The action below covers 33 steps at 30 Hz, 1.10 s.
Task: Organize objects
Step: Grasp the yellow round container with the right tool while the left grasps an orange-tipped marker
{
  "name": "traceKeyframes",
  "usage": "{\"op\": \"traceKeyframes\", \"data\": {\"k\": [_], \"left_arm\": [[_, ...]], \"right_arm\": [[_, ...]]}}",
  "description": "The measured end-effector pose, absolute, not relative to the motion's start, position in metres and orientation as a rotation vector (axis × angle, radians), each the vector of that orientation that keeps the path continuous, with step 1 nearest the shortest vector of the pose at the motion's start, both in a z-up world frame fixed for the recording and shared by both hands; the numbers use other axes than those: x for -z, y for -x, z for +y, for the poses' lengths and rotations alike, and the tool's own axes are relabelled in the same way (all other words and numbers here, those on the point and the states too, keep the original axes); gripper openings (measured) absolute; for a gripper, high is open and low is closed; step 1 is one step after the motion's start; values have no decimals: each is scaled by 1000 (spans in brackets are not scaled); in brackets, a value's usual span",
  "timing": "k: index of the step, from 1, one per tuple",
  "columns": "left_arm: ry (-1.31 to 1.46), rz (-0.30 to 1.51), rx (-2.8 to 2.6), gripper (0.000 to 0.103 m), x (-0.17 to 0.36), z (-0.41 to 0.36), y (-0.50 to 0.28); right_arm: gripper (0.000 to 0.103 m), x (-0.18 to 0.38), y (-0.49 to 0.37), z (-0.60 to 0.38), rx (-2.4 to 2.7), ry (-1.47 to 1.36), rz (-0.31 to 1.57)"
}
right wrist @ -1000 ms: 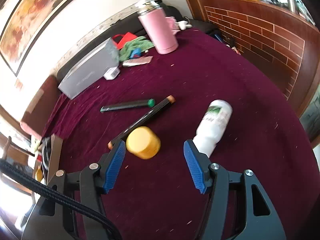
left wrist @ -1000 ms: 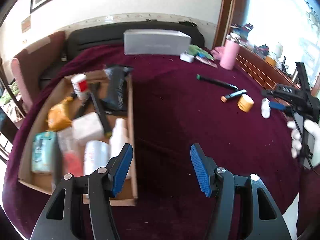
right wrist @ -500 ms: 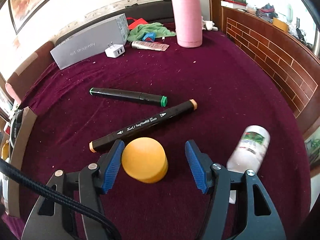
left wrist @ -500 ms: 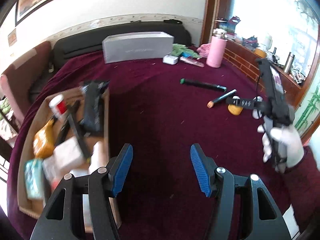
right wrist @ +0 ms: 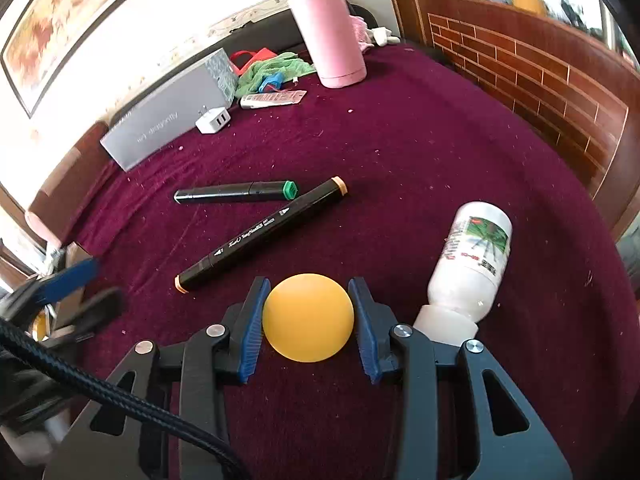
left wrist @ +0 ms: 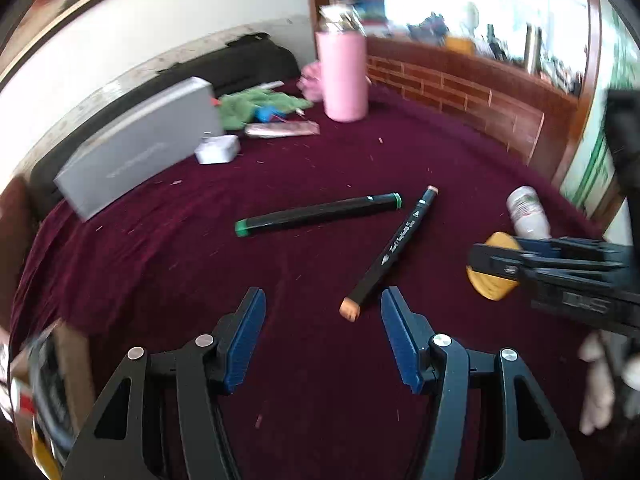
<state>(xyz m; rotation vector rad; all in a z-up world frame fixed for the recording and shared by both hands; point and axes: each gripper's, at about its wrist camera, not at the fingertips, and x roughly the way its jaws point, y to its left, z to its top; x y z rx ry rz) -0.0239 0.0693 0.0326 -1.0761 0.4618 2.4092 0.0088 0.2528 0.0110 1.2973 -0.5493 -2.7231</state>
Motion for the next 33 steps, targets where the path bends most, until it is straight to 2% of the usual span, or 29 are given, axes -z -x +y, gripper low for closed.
{"op": "traceKeyframes", "data": {"k": [6,8,9,10,11,13,22,27,29,33], "left_arm": [[1039,657,-2315,54,-6,112,39],[1018,661,-2315,52,-6,115,40],[1053,616,-2294,47,-7,113,42],[1081,563,-2262,25,-8,111,43],[1099,546,-2253,17,-9,110,43],[1112,560,-2255,11,-10,105,33],[1232,430,-2288,12,-12,46,-5],[1187,478,-2347,23,-9,63,0],[1153,507,-2380,32,-8,70,2],[1134,489,-2408,32,-6,73,5]], "right_arm": [[37,-11,-5,256,2729,-1293,-585],[38,-10,-5,256,2729,-1292,-584],[37,-10,-5,256,2730,-1292,-581],[38,-10,-5,256,2731,-1292,-578],[38,-9,-5,256,2733,-1292,-575],[38,-9,-5,254,2736,-1294,-561],[39,-9,-4,250,2741,-1304,-523],[39,-9,-5,246,2752,-1310,-472],[39,-9,-6,245,2757,-1308,-462],[39,-8,-5,239,2768,-1308,-397]]}}
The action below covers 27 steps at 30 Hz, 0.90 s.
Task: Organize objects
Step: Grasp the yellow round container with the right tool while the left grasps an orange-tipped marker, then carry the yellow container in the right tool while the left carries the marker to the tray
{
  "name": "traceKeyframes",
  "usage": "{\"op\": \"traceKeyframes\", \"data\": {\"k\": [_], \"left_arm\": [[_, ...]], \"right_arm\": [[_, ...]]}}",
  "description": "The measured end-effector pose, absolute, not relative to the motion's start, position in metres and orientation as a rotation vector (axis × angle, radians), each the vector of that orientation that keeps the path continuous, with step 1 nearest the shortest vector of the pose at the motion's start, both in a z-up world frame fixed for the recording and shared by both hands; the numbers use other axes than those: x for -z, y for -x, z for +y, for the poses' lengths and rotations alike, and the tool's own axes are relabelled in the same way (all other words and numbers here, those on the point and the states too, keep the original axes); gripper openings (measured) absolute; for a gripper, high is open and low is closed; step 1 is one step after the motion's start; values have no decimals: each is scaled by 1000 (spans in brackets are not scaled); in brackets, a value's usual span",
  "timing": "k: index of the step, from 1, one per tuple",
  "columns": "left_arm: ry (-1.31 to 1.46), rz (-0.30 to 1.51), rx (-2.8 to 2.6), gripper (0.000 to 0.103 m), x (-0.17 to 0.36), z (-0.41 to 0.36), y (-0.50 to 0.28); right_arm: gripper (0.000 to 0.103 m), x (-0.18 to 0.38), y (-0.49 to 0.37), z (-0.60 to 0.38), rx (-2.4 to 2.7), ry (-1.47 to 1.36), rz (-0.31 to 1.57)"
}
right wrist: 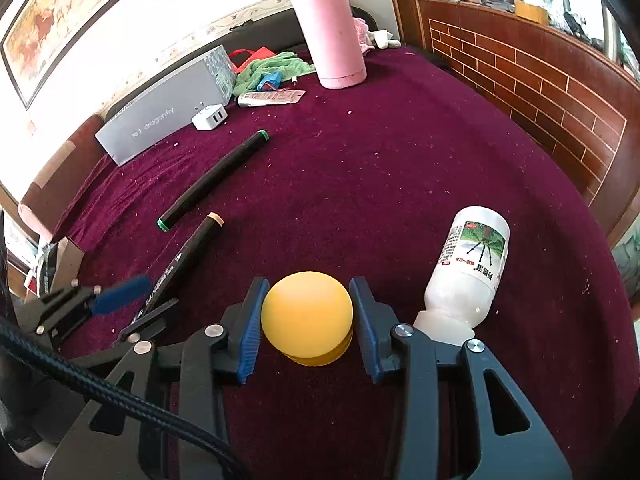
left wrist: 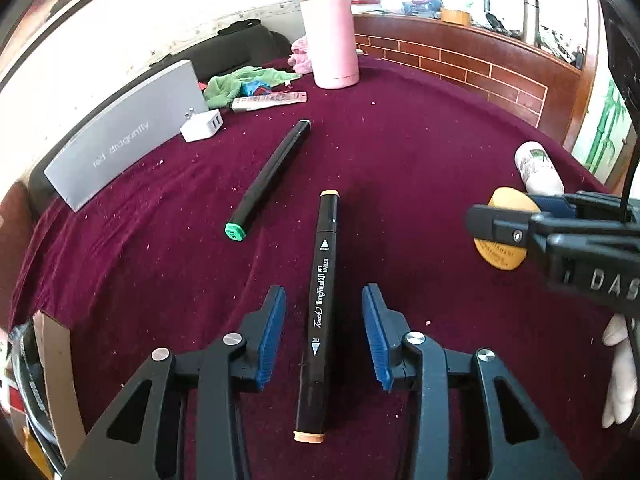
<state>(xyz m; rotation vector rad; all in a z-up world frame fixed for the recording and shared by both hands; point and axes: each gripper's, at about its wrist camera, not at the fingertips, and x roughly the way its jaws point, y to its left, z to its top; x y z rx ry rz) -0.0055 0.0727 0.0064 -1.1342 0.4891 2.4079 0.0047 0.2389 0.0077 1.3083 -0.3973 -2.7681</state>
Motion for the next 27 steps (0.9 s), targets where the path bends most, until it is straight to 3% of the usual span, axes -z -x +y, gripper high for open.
{"op": "traceKeyframes", "data": {"k": [2,10,17,27], "left_arm": [[1176,394,-2359,11,-6,67,8],[1190,239,-2399,11,-20,24,-30],[1121,56,-2500,11,-51,-39,-72],[968,-88,-2658,11,-90,-127,-124]], "right_arm": [[40,-7,-5,235,2773,-1310,-365],[40,-6,-5,227,2790,-1309,-276],[38,-9,-7,234,2766,-1236,-369],[38,-20,-22,205,2781,-1179,-246]]}}
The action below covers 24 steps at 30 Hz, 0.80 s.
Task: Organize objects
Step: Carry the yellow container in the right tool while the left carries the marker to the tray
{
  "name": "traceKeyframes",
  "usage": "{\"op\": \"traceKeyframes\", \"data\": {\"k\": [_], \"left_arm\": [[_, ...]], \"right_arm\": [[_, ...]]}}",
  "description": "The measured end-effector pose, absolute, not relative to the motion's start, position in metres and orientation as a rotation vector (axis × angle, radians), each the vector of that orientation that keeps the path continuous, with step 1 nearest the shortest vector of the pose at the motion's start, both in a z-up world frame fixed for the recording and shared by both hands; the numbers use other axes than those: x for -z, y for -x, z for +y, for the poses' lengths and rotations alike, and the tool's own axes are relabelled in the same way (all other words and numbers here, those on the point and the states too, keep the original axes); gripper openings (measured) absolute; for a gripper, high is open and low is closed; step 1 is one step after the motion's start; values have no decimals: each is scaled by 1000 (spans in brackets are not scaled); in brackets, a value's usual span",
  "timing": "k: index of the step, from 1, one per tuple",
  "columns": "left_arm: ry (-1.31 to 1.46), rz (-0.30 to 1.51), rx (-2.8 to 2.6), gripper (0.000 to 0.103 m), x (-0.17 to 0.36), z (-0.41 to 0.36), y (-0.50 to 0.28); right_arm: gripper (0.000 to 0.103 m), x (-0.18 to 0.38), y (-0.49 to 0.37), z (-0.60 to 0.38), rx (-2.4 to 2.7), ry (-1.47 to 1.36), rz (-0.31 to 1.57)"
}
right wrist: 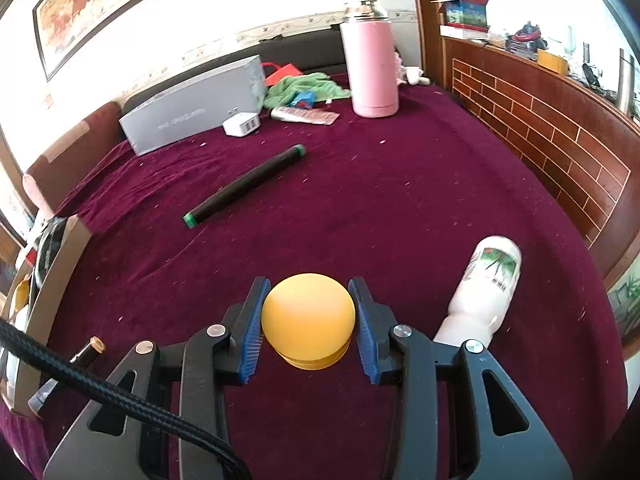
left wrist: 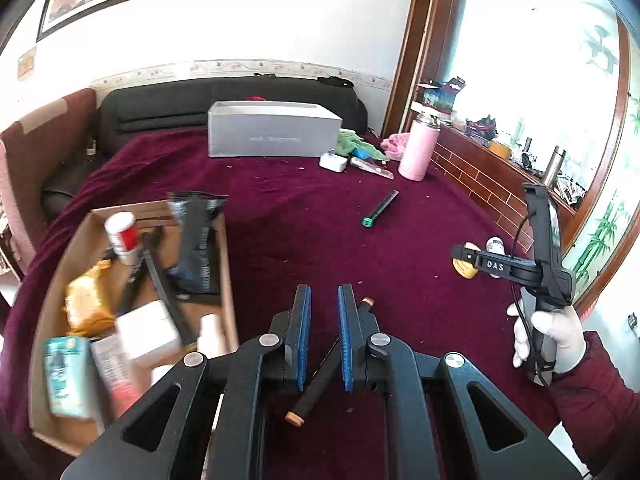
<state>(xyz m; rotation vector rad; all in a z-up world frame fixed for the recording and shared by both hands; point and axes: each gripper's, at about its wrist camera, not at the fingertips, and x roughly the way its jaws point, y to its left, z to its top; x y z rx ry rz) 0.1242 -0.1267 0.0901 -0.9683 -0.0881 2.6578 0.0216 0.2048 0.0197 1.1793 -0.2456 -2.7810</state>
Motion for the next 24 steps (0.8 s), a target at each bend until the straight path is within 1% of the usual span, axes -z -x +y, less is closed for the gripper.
{"op": "traceKeyframes", "data": {"k": [3,4,6,7,10,12,13,14,15,16,17,18,21,22,24], "left_arm": [[1018,-71,-2639,12,-80,-123,-121],[1037,-42,-2622,14,-75,-115,-118],[1078,79,-2579,18,-63,-96,-114],[1102,151,-2565,22,-56,-87,-110],[1198,349,-2509,22,-31,-62,-94],[1292,432,-2470,22,-13,-52,-84],[1317,464,-2462,22,-7,-48,-84],[1253,464,-2493,22,-8,-47,-87],[1259,476,-2491,20,-6,-44,-87],[1273,461,-2487,16,-5,-43,-87],[1289,375,-2464,12,-6,-46,-86],[1293,285,-2437,11,-7,-51,-86],[1262,183,-2452,11,-13,-60,-91],[1244,112,-2452,11,-18,-66,-95],[1215,31,-2451,11,-28,-75,-101]], "right_arm": [[38,-19,-32,191,2731,-1199,-241],[38,-19,-35,188,2713,-1206,-247],[38,-18,-39,182,2669,-1227,-274],[38,-18,-42,180,2655,-1233,-287],[38,-22,-52,175,2616,-1235,-310],[38,-25,-59,171,2604,-1226,-298],[38,-26,-62,168,2595,-1223,-295],[38,-27,-64,166,2584,-1222,-295],[38,-27,-66,164,2569,-1221,-297],[38,-27,-67,162,2562,-1221,-298],[38,-27,-69,160,2556,-1222,-297],[38,-27,-69,158,2547,-1225,-297],[38,-30,-72,151,2527,-1217,-297],[38,-31,-72,149,2522,-1215,-293],[38,-36,-75,142,2510,-1202,-270]]}}
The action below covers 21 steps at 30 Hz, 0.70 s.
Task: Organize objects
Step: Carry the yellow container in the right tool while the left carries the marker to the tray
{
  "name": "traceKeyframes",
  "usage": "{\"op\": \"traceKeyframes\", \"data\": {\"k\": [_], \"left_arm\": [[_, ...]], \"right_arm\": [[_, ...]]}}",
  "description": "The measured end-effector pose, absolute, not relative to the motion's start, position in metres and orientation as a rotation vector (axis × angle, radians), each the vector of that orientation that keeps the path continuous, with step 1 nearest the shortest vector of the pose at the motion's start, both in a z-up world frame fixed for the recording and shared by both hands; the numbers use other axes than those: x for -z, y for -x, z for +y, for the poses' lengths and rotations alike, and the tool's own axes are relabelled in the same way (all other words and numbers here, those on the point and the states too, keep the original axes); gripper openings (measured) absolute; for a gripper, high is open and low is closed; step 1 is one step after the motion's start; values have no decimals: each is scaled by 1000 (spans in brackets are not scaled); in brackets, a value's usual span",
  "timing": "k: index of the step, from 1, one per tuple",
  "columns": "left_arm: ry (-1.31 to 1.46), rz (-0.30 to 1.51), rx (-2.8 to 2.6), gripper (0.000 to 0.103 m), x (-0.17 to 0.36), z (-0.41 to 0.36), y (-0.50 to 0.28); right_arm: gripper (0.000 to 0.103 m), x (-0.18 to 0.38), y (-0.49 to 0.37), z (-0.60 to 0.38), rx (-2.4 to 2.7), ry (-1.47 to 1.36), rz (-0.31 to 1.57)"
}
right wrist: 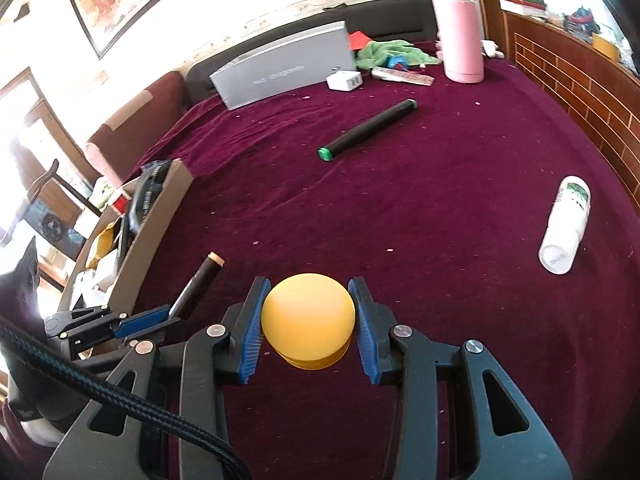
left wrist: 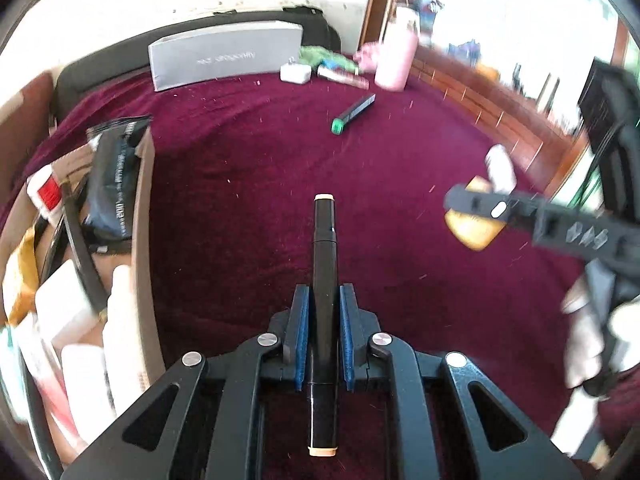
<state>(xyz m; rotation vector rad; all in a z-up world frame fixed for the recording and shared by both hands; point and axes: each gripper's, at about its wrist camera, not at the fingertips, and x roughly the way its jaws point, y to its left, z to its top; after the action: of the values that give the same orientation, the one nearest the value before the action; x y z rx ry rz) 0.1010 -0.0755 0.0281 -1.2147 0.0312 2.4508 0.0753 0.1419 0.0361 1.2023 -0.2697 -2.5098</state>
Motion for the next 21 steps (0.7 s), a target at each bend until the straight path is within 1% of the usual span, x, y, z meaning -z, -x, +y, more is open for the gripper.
{"op": "traceKeyframes", "data": {"k": [5,9,16,21], "left_arm": [[1115,-121,-2493,12,-64,-109,-114],[1062,-241,-2553,12,-90,-160,-121],[1115,-247,-2742,12,-98,-239,-102],[1204,-257,-2807,12,-81,-282,-68]], "right_arm": [[38,-51,-81,121,2468,-1165,-227],[38,-69,-81,90,2393,-1119,-204],[39,-82,-64,20,2209,-1116,-208],[39,-77,-43,-38,2134,-1160,-174]]}}
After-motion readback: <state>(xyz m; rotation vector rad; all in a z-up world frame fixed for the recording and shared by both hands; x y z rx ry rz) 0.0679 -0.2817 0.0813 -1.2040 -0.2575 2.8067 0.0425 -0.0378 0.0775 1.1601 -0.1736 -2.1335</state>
